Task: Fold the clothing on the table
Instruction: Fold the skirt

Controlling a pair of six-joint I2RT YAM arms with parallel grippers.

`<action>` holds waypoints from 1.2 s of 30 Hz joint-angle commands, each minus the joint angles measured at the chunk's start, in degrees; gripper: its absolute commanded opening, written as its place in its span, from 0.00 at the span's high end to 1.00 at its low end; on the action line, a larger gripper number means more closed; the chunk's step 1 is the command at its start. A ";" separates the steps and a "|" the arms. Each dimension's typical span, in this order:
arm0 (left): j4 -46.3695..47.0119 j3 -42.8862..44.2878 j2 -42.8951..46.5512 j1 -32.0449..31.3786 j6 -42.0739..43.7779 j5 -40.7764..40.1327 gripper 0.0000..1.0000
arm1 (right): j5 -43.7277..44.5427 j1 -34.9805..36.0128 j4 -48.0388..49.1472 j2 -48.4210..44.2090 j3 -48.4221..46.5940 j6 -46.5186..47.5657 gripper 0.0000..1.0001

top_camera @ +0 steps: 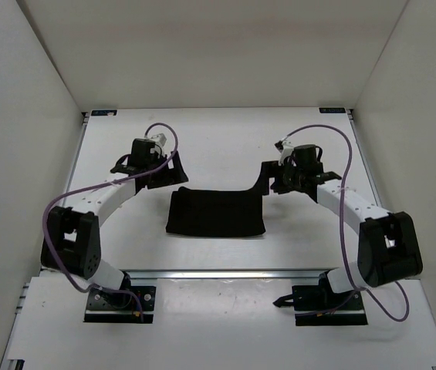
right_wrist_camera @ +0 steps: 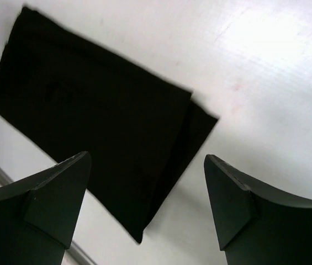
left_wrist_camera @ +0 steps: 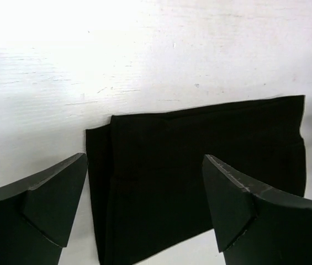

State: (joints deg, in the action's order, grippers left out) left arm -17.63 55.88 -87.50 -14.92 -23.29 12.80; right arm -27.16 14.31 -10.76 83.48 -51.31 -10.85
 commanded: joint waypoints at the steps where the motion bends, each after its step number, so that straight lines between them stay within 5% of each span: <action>1: -6.18 0.47 6.54 -1.07 3.24 -3.91 0.12 | 1.76 2.21 -2.86 -3.76 5.07 -0.31 0.19; 5: -6.63 -4.89 9.80 -3.27 2.90 -4.45 0.42 | 3.51 4.14 -0.40 -5.00 10.60 -2.94 0.20; 7: -5.76 -7.00 10.77 -4.67 1.58 -3.31 0.69 | 4.48 4.24 0.30 -4.65 11.67 -3.65 0.20; 12: -4.26 -11.13 11.39 -8.02 -0.53 -5.76 0.93 | 6.32 4.68 1.19 -1.05 11.06 -4.35 0.20; 22: -4.61 -16.76 10.43 -7.76 -0.35 -12.71 1.00 | 12.91 8.72 1.01 5.99 7.37 -6.02 0.36; 25: -3.56 -17.38 9.72 -7.49 -0.01 -12.71 1.00 | 15.20 9.51 -0.31 8.44 6.31 -5.94 0.46; 33: -0.31 -17.30 5.42 -8.19 -1.40 -12.27 1.00 | 15.38 9.43 -2.85 12.14 3.76 -5.41 1.00; 36: 0.40 -16.94 3.93 -8.46 -1.85 -11.57 1.00 | 16.52 9.78 -3.99 11.88 2.71 -4.97 1.00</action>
State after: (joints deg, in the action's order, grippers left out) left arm -19.18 38.74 -82.11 -22.94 -24.23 1.37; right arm -14.59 23.44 -11.05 93.78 -48.03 -17.02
